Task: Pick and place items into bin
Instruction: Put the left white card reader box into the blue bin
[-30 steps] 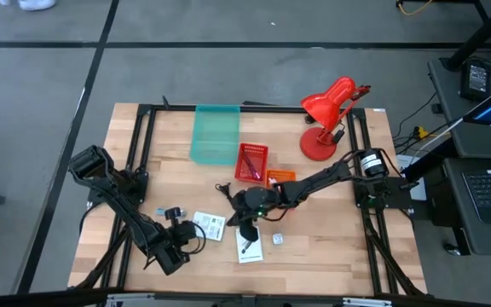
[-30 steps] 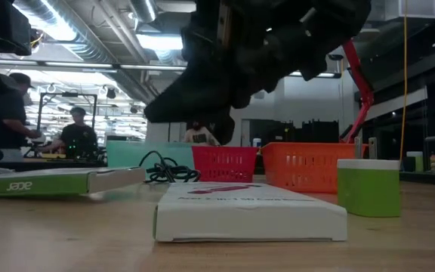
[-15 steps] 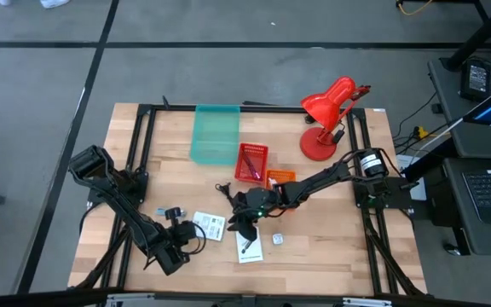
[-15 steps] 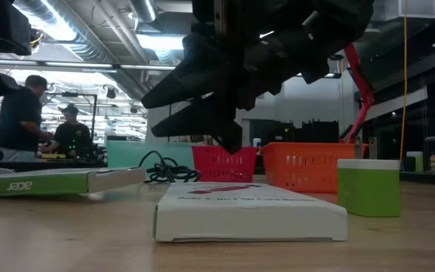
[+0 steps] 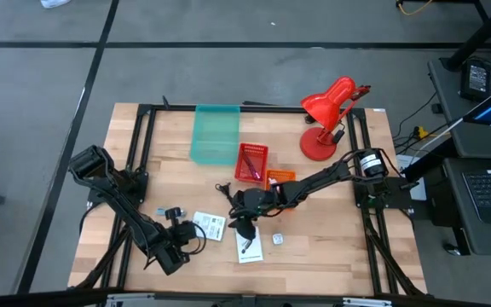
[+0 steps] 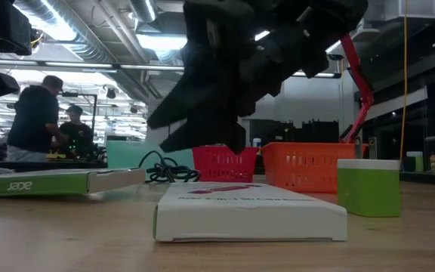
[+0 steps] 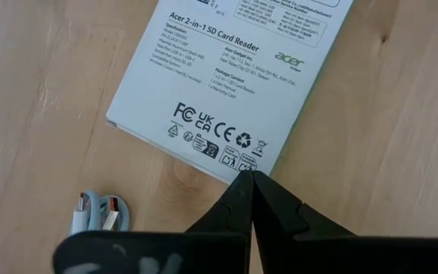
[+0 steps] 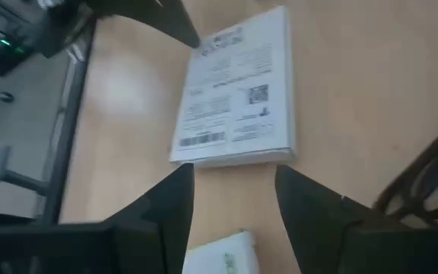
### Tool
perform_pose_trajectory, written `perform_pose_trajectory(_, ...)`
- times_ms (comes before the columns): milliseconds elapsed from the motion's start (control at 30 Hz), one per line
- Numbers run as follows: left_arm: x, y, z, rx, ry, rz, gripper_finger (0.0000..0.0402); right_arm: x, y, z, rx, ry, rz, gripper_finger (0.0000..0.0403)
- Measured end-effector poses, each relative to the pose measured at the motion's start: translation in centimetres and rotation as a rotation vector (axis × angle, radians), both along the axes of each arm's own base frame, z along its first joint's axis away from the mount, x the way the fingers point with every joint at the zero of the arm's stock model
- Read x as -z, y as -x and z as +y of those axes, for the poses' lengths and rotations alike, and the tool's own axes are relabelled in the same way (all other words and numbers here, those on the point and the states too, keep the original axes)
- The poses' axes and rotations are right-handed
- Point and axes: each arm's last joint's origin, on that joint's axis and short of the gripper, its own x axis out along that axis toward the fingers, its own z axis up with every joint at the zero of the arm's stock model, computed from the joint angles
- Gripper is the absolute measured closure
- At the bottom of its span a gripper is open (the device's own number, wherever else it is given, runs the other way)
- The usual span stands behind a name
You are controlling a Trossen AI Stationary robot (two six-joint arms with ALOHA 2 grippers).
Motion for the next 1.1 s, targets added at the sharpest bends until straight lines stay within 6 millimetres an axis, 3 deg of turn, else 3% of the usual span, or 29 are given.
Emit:
perform_pose_trajectory(267, 0.0, 0.0, 0.0, 0.0, 0.0, 0.0, 0.04, -1.0, -0.7, -0.1, 0.0, 0.037, -0.027, 0.0226)
perform_pose_trajectory(533, 0.0, 0.0, 0.0, 0.0, -0.003, 0.001, 0.04, 1.8, -1.6, -0.7, 0.023, 0.014, 0.029, 0.0226)
perform_pose_trajectory(733, 0.0, 0.0, 0.0, 0.0, -0.005, 0.003, 0.04, 1.6, -2.8, -1.1, -0.001, -0.006, 0.039, 0.0226)
perform_pose_trajectory(1100, 0.0, 0.0, 0.0, 0.0, -0.004, 0.002, 0.04, 2.4, -2.8, -1.7, 0.011, 0.002, 0.096, 0.0226)
